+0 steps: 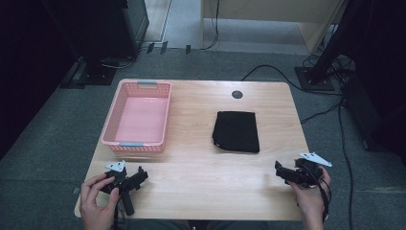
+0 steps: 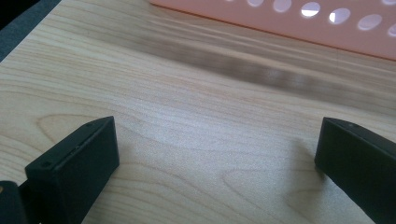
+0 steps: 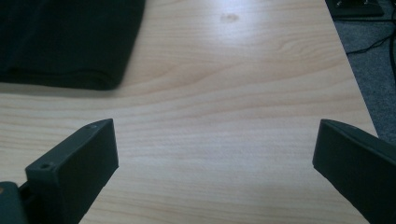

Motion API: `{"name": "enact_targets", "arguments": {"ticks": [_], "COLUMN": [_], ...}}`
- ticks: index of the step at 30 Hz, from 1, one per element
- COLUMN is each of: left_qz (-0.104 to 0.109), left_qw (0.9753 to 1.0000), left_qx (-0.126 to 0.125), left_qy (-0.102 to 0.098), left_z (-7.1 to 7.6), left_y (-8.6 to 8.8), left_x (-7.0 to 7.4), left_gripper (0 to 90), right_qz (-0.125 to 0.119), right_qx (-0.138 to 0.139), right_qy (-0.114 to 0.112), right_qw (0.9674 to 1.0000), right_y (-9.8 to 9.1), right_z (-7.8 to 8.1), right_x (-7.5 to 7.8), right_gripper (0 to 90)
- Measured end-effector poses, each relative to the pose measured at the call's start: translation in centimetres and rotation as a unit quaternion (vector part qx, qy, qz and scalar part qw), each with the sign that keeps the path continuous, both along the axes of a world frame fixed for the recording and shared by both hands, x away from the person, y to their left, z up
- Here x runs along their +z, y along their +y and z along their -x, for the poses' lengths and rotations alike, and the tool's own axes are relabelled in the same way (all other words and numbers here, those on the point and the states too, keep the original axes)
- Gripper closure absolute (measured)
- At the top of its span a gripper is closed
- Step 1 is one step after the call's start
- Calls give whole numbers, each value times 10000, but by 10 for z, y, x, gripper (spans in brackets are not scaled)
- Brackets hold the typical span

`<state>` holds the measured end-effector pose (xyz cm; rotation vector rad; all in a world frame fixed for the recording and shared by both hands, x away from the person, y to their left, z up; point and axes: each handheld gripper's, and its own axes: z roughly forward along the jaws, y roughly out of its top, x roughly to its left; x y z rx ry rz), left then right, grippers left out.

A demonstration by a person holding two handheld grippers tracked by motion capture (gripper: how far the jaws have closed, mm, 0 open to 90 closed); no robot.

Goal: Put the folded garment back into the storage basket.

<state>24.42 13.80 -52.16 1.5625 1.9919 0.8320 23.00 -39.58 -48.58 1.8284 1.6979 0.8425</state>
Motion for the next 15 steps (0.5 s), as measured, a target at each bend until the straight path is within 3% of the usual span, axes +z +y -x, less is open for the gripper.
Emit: {"name": "enact_targets", "arguments": {"ticks": [15], "left_qz": [0], "left_qw": [10000], "left_qx": [0], "left_qy": [0], "left_z": [0], "left_y": [0], "left_x": [0], "left_gripper": [0], "right_qz": [-94], "right_qx": [276], "right_qy": [-140], "right_qw": [9995], "right_y": [31], "right_z": [-23], "right_x": [27], "right_gripper": [5]}}
